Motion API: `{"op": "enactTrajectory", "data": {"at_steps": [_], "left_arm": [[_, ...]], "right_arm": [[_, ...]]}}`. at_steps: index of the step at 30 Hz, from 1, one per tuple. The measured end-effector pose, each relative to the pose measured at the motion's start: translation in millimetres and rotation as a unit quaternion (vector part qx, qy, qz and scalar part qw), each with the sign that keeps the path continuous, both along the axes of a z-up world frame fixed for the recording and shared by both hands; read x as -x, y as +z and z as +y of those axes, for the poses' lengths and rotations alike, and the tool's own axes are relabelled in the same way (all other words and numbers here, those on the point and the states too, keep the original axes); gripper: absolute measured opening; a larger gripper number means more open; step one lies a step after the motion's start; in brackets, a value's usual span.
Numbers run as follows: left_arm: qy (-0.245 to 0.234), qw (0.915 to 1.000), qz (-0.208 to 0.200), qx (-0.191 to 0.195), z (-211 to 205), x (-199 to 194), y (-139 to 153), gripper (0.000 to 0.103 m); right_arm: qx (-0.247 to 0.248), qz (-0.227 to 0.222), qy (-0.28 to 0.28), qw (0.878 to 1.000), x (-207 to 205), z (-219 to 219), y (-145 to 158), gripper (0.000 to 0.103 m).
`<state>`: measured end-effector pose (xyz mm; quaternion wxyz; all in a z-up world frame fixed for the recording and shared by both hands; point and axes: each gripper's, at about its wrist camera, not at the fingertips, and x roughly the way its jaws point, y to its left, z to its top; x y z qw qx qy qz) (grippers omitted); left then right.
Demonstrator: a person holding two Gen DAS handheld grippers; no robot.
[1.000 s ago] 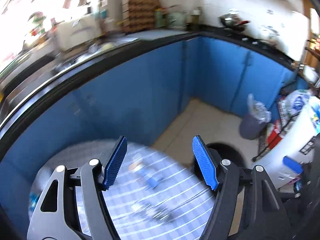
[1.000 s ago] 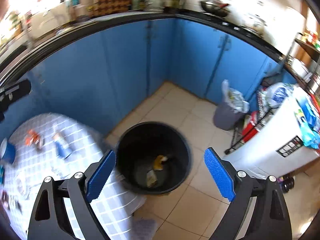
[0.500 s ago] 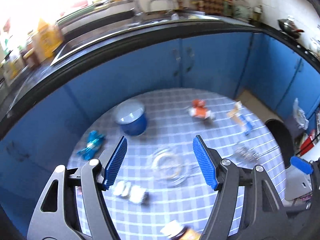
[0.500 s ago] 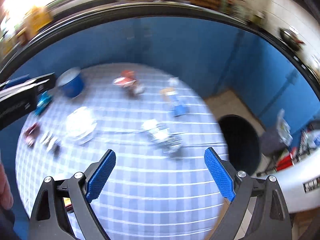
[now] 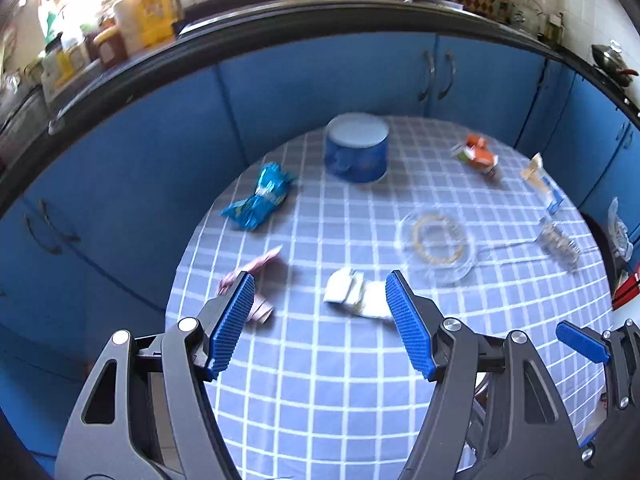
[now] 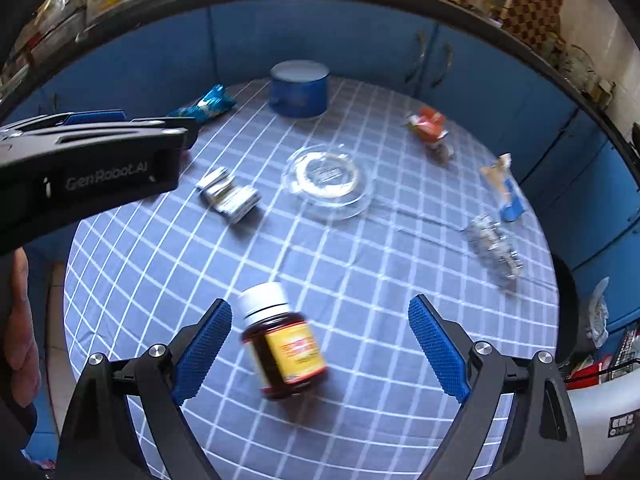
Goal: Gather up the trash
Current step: 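Grasp the brown medicine bottle with the right tool, then grasp the white paper packet with the left tool while the right tool holds the bottle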
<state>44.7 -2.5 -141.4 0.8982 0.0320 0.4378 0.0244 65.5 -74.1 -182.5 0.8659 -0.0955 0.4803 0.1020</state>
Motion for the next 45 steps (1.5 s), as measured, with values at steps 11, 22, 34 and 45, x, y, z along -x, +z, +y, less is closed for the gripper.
{"op": "enactTrajectory", "data": {"at_steps": [11,22,34,45], "left_arm": [[0.008,0.9996,0.026,-0.005,26.9,17.8,-33.0,0.069],[-0.036,0.9984,0.037,-0.022,-12.5,-17.6,-48.4,0.073],[-0.033,0.9972,0.052,-0.044,-40.0,-65.2,-81.0,0.092],[-0.097,0.9929,0.068,0.008,-46.6,-58.5,-77.9,0.031]], "right_arm": [[0.003,0.024,-0.013,1.0,-0.5,7.1,-31.9,0.048],[-0.001,0.013,-0.114,0.993,-29.1,-61.9,-14.6,0.047],[-0.009,0.002,-0.138,0.99,-45.8,-101.7,-9.1,0.047],[-0.021,0.003,-0.143,0.989,-53.4,-109.9,-8.3,0.047]]}}
